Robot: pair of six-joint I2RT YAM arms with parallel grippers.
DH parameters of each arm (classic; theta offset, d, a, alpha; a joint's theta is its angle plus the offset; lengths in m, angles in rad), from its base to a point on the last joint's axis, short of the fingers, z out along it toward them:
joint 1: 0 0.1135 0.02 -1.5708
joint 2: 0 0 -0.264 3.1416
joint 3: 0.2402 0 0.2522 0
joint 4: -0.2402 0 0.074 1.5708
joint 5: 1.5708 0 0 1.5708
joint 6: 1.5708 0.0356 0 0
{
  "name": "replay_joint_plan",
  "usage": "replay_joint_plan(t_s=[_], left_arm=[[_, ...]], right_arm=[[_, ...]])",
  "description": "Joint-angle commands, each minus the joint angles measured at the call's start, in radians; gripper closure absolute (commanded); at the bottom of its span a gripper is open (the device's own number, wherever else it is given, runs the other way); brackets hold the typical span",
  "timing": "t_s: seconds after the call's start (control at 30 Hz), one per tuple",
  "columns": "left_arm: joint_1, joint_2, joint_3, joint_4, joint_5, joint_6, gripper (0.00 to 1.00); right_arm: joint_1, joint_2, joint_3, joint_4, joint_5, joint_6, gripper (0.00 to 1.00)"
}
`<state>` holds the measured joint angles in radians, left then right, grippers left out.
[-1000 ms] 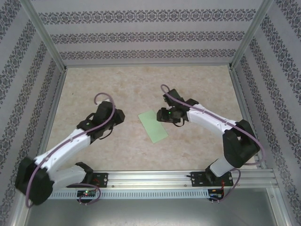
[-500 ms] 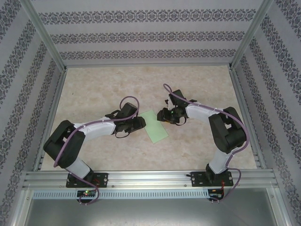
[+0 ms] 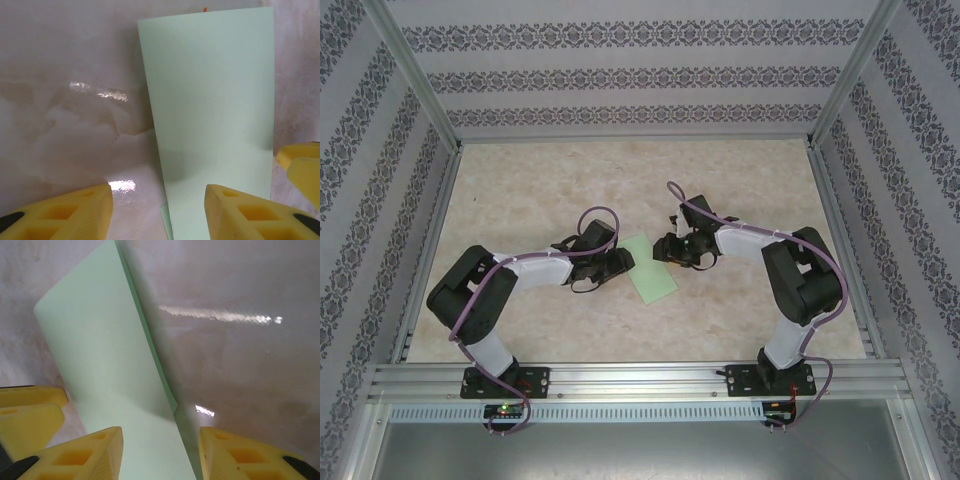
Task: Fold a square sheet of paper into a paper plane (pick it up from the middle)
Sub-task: Rotate the paper at the center of the table.
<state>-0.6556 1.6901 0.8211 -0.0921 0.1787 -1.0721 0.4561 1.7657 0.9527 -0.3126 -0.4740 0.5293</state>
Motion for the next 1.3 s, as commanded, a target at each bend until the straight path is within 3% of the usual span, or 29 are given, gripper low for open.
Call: replay_joint_plan(t_s=[0.0, 0.6, 0.87, 1.1, 1.27], left_arm=[[-0.004, 0.034, 0.003, 0.079, 0.005, -0.011, 0.48], [0.002, 0.132, 0.165, 0.032, 0.044, 0.114, 0.56], [0.004, 0.166, 0.26, -0.109, 0.023, 0.2, 0.56], [0.003, 0.026, 0.137, -0.143, -0.099, 0.219, 0.49], [-0.009, -0.105, 0.078, -0.226, -0.159, 0.339, 0.45]], right_arm=[[0.006, -0.033, -0.025, 0.014, -0.002, 0.002, 0.56], [0.074, -0.192, -0.209, 0.132, -0.075, 0.118, 0.57], [0.119, -0.211, -0.235, 0.149, -0.046, 0.156, 0.56], [0.051, -0.212, -0.231, 0.125, 0.015, 0.158, 0.53], [0.026, -0.212, -0.208, 0.103, 0.025, 0.139, 0.54]])
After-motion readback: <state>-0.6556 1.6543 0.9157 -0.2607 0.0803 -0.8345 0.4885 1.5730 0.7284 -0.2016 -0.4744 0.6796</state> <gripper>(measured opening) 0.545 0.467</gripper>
